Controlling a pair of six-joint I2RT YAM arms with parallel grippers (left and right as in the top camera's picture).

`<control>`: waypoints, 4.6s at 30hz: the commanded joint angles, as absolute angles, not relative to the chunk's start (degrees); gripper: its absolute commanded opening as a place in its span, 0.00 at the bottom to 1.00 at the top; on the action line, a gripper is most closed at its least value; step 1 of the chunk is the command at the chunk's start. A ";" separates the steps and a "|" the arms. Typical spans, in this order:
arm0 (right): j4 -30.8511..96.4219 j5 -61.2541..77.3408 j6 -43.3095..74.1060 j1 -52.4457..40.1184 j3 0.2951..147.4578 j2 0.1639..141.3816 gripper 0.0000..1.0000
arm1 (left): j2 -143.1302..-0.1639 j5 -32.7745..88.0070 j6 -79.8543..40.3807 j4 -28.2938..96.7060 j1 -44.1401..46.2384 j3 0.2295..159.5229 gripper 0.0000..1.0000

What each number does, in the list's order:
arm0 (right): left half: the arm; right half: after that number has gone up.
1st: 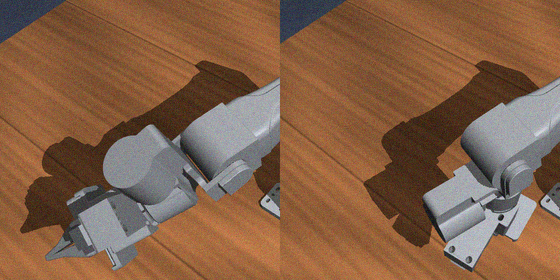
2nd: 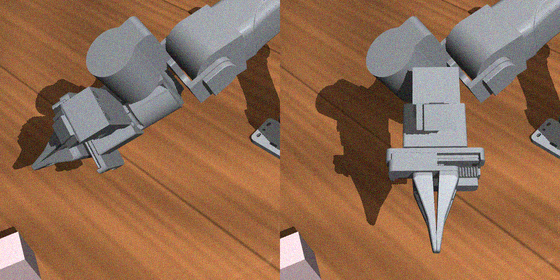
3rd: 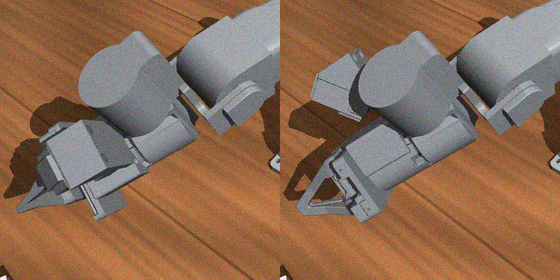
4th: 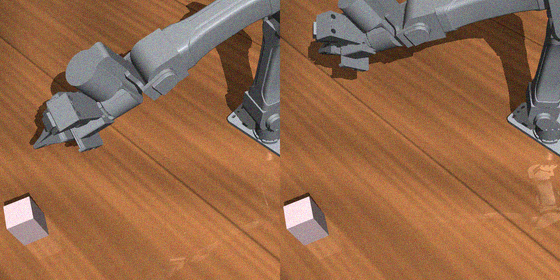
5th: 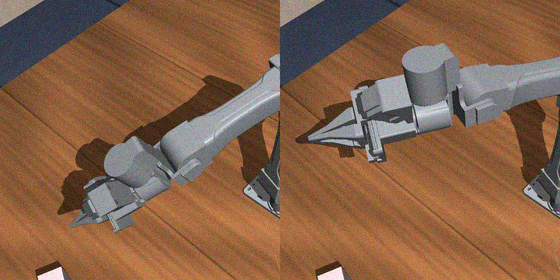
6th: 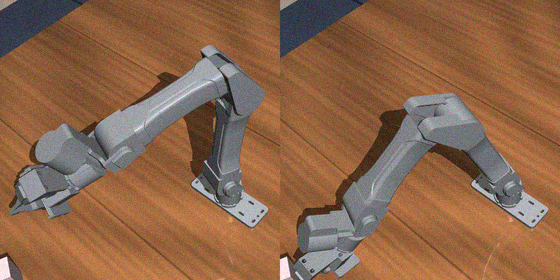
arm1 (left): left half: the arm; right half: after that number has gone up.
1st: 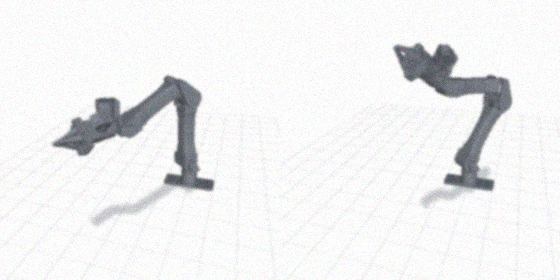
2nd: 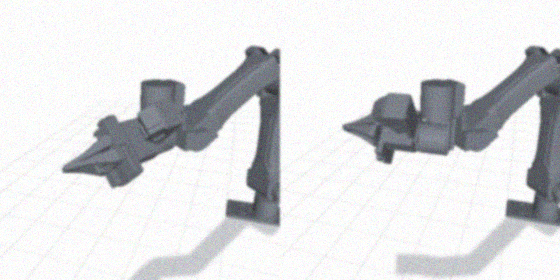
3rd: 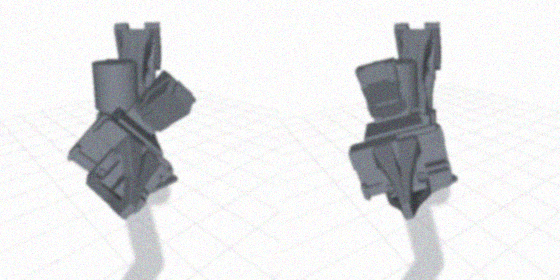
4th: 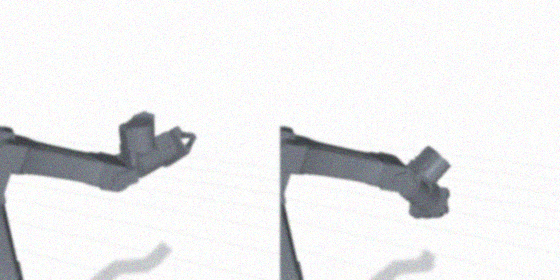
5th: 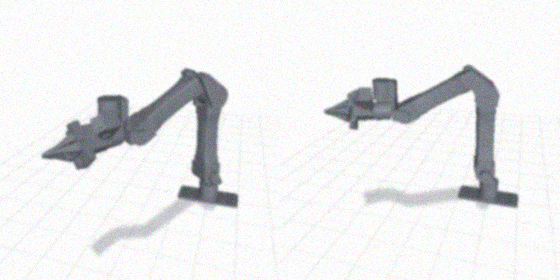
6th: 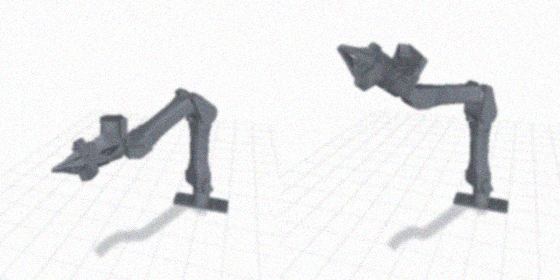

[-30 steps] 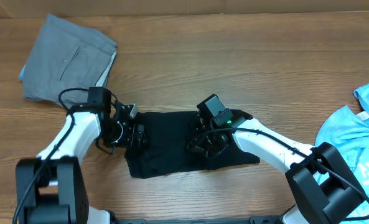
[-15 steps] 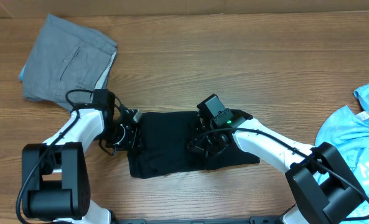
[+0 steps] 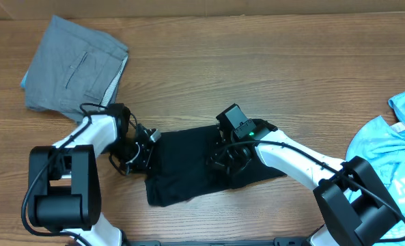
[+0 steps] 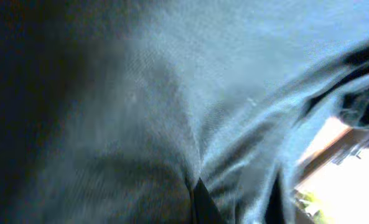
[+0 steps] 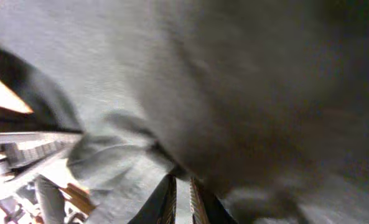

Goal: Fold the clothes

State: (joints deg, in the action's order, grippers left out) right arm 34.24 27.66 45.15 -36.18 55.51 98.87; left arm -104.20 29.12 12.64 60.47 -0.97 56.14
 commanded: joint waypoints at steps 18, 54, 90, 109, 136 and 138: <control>56.62 12.45 35.14 -19.20 63.94 89.60 0.13 | -102.83 31.18 4.19 79.64 9.74 91.70 0.04; 50.19 14.35 36.21 -17.32 51.81 94.26 0.30 | -108.64 19.09 -19.55 62.92 45.87 88.97 0.34; 52.34 32.38 18.46 -27.92 53.47 86.70 0.04 | -108.66 16.71 -5.72 74.54 24.67 95.77 0.47; 54.11 34.50 16.03 -29.76 54.81 85.84 0.55 | -108.66 16.53 -5.74 72.07 24.77 95.72 0.56; 66.30 11.27 25.78 -22.02 54.87 84.60 0.45 | -108.66 16.53 -5.08 71.88 24.77 95.72 0.57; 63.07 10.98 25.76 -19.86 55.18 83.40 0.47 | -108.66 16.53 -5.08 71.90 24.77 95.64 0.57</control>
